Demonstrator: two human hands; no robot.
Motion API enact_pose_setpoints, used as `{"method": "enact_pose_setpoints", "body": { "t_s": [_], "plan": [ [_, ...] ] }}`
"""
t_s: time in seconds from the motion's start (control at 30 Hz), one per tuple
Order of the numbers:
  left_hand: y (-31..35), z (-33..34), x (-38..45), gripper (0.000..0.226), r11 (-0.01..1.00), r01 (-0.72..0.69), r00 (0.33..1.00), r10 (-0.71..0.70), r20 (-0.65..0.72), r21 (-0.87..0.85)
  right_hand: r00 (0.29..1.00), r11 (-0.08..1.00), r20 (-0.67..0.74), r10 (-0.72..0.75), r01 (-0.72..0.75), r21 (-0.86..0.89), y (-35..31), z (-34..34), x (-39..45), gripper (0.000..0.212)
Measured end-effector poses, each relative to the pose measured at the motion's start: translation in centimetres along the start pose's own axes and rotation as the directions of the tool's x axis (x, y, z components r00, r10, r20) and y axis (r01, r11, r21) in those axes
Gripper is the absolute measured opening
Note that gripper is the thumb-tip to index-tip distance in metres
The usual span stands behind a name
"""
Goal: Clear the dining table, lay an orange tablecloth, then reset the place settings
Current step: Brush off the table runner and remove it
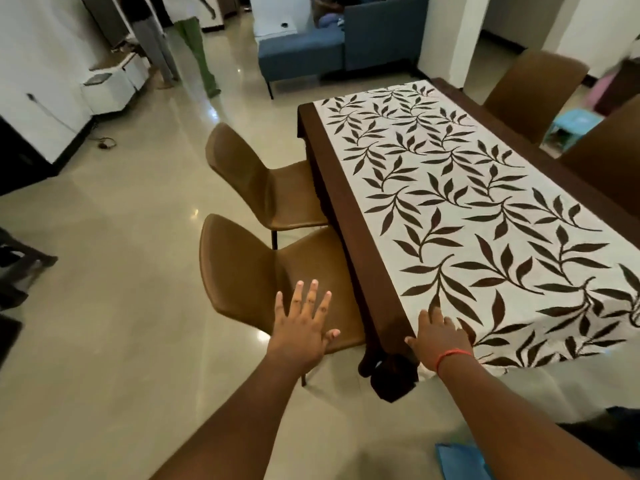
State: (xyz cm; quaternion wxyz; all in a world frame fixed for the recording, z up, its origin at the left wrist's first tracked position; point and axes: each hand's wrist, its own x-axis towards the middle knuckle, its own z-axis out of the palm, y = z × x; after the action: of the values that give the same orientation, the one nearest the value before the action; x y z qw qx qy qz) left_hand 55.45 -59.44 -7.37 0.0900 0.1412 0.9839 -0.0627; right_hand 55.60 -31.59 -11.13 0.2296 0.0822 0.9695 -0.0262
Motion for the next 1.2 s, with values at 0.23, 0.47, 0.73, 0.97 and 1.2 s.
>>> {"method": "enact_pose_setpoints", "body": {
  "t_s": [0.23,0.47,0.73,0.97,1.2],
  "plan": [
    [0.6,0.8,9.3,0.075,0.977,-0.208,0.970,0.199,0.140,0.052,0.988,0.990,-0.074,0.138,-0.136,0.032,-2.9,0.4,2.8,0.054],
    [0.2,0.8,17.5,0.073,0.943,-0.333,0.917,0.318,0.242,0.021,0.949,0.960,-0.169,0.265,-0.244,0.138,-4.9,-0.4,4.5,0.025],
    [2.0,0.8,22.9,0.079,0.886,-0.457,0.801,0.448,0.397,-0.079,0.887,0.841,-0.177,0.427,-0.318,0.438,-3.5,-1.9,7.5,0.022],
    [5.8,-3.5,25.1,0.100,0.837,-0.376,0.766,0.522,0.375,-0.397,0.770,0.341,-0.113,0.628,-0.142,0.929,-4.9,-8.1,11.2,0.018],
    [11.3,-11.2,27.0,0.041,0.396,0.031,0.882,0.421,0.211,-0.918,0.828,0.237,-0.282,0.484,0.187,0.953,-1.5,-15.8,13.4,0.016]
  ]
}}
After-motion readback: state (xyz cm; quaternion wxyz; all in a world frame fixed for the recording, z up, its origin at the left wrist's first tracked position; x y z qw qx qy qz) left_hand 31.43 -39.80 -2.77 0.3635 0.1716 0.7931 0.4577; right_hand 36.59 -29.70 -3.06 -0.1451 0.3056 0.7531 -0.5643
